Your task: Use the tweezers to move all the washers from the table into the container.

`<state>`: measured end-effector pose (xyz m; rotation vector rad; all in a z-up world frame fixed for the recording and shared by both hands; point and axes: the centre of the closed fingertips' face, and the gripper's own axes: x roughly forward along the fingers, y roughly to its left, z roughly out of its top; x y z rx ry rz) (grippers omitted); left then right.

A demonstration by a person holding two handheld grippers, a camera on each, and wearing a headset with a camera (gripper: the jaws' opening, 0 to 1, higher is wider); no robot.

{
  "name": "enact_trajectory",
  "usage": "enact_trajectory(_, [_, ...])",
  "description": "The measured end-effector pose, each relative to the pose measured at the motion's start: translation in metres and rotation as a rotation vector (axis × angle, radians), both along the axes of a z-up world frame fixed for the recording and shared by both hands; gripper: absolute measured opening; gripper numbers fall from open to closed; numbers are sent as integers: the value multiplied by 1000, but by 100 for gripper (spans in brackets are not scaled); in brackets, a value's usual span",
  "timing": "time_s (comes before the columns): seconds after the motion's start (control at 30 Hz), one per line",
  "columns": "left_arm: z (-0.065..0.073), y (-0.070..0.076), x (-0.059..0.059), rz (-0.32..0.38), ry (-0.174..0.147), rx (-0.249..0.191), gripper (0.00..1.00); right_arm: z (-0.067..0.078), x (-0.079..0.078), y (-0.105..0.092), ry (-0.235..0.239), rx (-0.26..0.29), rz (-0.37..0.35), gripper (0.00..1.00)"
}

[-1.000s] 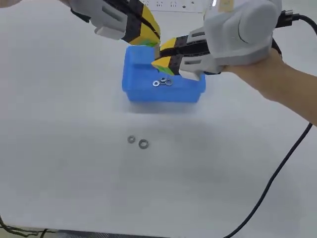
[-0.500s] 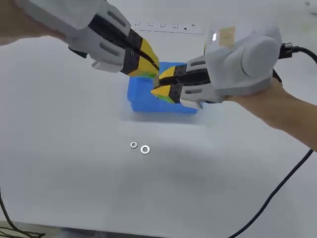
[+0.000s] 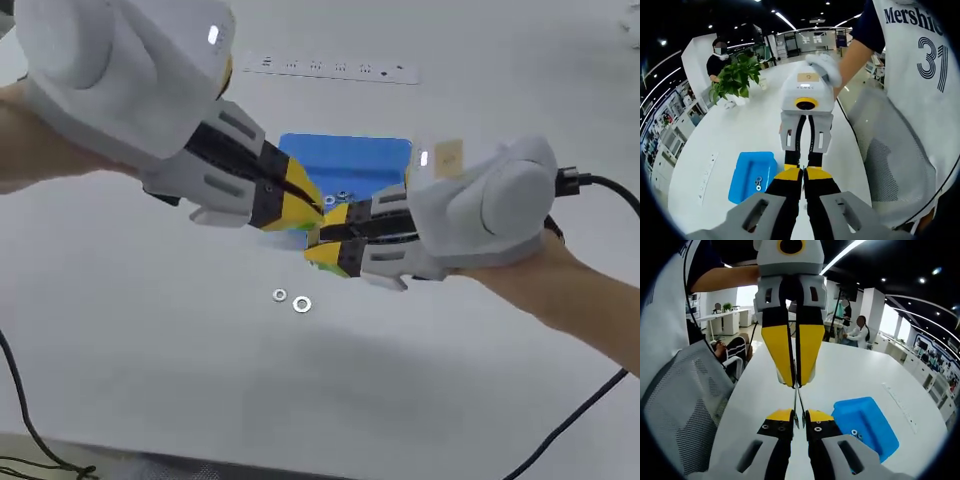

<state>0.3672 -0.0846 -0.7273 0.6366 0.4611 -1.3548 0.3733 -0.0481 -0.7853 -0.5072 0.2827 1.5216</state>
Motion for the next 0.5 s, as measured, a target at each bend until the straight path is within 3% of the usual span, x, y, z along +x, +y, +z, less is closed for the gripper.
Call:
enact_trajectory(0.2, [-7, 0, -9, 14, 36, -12, 6, -9, -8, 0, 21, -9, 8, 11])
enact_trajectory(0.5, [-22, 1, -12, 56, 71, -20, 6, -26, -13, 2, 57, -17, -1, 11])
